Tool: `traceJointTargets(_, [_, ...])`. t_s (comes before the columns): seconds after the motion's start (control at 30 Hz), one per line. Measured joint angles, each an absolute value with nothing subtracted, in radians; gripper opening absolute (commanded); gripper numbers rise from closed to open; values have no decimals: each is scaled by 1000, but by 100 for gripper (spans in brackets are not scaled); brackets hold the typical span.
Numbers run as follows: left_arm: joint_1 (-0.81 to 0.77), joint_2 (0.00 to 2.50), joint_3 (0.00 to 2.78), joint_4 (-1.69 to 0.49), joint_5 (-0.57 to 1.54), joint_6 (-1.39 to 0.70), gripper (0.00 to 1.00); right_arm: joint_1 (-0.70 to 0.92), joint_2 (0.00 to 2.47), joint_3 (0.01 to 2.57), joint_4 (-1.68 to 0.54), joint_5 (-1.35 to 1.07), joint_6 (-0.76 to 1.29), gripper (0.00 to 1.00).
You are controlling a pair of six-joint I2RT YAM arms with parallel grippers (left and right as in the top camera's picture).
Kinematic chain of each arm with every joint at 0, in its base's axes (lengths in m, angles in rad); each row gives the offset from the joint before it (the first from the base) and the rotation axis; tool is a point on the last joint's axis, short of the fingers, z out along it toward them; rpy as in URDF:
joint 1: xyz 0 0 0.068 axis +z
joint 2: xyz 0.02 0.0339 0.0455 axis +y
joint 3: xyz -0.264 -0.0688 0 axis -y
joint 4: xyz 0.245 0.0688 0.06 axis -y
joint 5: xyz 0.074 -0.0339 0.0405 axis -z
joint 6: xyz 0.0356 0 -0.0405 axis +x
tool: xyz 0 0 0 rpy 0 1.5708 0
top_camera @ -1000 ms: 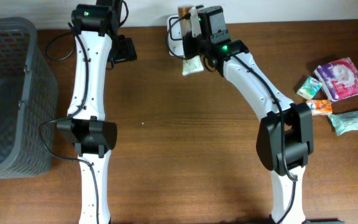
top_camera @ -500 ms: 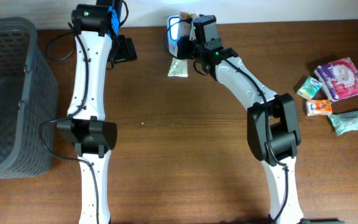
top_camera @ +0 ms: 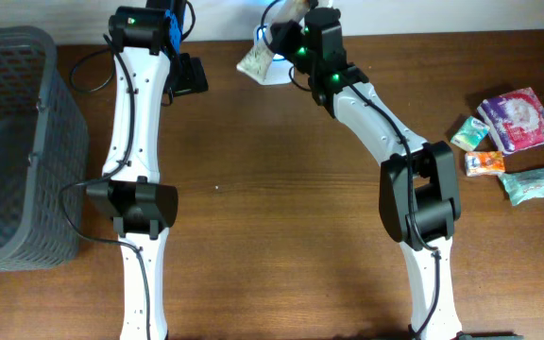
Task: Scan the item barcode
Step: 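Hold the white tube in front of the scanner with the right gripper, then carry the white tube to the right edge and release it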
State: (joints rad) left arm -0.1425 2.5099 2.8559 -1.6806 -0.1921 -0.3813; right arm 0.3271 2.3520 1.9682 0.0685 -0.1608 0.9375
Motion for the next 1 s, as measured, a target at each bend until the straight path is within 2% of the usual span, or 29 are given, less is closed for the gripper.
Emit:
traceJointTargets(0.13, [-142,2510,2856,-1681,-192,-381,99,327,2355,1969,88,-133,1047,4])
traceJointTargets(0.3, [-142,2510,2856,-1681,-192,-381,99,326,2392,1973,30,-142,1075,8])
traceJointTargets(0.63, [-142,2510,2856,-1681,-192,-381,99,327,2402,1973,-49,-414,1137,4])
traceJointTargets(0.83, [-142,2510,2856,-1681,-192,-381,99,307,2402,1973,-51,-473,1129,4])
traceJointTargets(1.0, [-142,2510,2856,-1681,-192,-381,99,172,2378,1979,-278,-478,1063,4])
